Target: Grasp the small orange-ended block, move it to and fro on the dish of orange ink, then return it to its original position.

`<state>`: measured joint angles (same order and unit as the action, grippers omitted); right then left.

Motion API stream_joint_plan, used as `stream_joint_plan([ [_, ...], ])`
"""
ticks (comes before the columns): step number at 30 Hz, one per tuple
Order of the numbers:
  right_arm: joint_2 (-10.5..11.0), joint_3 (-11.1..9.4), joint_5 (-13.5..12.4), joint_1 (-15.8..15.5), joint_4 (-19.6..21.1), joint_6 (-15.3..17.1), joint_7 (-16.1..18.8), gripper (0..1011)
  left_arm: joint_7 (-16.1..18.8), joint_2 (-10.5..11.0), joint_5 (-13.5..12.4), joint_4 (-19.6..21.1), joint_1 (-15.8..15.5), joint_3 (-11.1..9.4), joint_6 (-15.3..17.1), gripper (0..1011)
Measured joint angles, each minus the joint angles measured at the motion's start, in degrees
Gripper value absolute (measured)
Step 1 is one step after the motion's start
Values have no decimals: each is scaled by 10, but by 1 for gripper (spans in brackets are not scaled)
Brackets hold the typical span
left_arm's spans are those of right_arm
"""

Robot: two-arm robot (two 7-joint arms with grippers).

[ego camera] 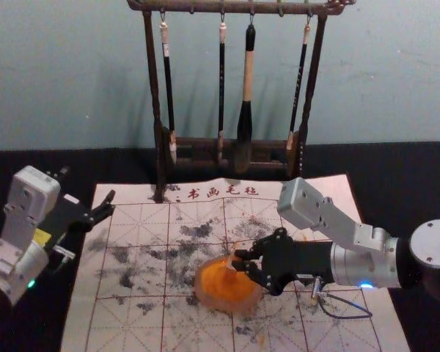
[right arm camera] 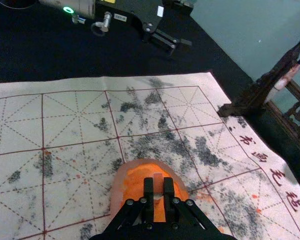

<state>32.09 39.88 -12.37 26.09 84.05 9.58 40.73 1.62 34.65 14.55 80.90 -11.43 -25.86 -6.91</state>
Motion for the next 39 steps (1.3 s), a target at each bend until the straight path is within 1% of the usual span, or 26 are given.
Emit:
stream_joint_plan([
  [12, 11, -12, -7, -8, 8, 3, -3, 82, 0, 0, 0, 0, 0, 0, 0, 1001],
  [21, 29, -21, -19, -24, 30, 5, -1, 81, 0, 0, 0, 0, 0, 0, 0, 1001],
  [31, 39, -19, -26, -35, 45, 3, 7, 82, 0, 0, 0, 0, 0, 0, 0, 1001],
  [39, 39, -8, -27, -35, 52, 1, 15, 81, 0, 0, 0, 0, 0, 0, 0, 1002],
])
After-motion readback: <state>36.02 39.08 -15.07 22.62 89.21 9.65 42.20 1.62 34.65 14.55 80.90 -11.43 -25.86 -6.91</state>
